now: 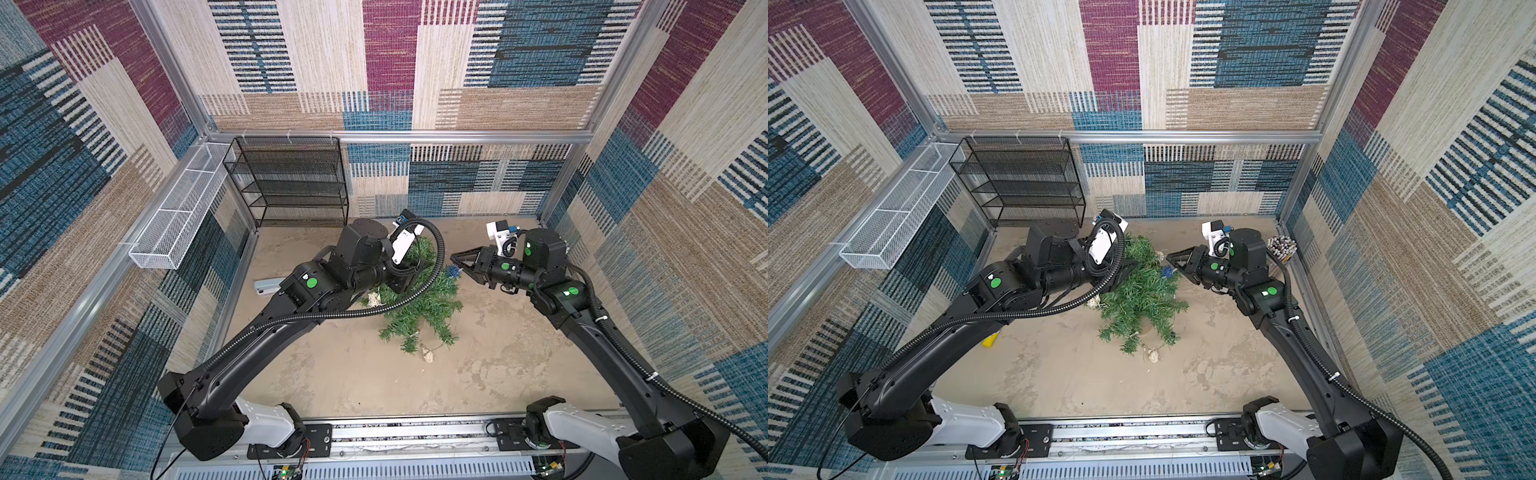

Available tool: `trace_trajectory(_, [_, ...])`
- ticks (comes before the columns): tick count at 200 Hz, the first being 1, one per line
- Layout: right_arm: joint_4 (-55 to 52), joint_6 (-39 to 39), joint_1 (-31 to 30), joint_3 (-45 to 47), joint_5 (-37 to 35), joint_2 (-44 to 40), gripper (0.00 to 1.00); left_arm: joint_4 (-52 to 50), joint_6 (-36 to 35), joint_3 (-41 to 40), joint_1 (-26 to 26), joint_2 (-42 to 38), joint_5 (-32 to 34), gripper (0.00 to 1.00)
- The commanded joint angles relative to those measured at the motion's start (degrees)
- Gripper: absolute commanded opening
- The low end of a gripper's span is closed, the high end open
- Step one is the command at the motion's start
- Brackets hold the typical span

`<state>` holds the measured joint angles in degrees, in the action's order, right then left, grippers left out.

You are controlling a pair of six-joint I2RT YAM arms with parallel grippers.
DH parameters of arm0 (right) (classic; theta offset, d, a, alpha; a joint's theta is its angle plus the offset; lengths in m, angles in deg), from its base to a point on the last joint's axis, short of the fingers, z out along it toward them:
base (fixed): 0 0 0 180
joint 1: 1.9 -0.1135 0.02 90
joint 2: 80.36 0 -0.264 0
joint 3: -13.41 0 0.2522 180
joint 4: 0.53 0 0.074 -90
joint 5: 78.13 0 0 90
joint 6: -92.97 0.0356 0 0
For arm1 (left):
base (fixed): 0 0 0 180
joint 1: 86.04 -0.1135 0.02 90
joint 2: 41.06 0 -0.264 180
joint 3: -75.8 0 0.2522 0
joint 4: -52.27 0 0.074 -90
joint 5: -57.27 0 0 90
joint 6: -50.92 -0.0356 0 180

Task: Remove string lights from the small christmas tree
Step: Remove the light string from the Christmas tree.

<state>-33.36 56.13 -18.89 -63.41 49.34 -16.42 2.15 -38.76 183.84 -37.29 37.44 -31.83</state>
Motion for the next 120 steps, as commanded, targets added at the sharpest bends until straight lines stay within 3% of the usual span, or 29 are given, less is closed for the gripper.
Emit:
trace_trajectory(1, [2.2, -1.8, 0.6, -0.1, -0.5, -0.1, 0.10, 1.5, 0.5, -0.1, -0.2, -0.3, 0.0, 0.60])
trace_trajectory(24, [2.0, -2.7, 1.6, 0.0, -0.7, -0.5, 0.00, 1.4, 0.3, -0.1, -0.2, -0.3, 0.0, 0.60])
trace_trajectory(63, [-1.0, -8.3, 4.8, -1.8, -0.3, 0.0, 0.00, 0.8, -0.3, 0.0, -0.2, -0.6, 1.4, 0.60])
trace_trajectory(92, [-8.7, -17.2, 11.2, -5.0, 1.3, 3.5, 0.00, 0.2, -0.7, 0.2, -0.3, -1.5, 3.1, 0.60])
trace_trajectory(120, [-8.3, -21.1, 15.9, -7.0, 2.0, 6.4, 0.00, -0.5, -1.2, 0.3, -0.8, -2.2, 3.8, 0.60])
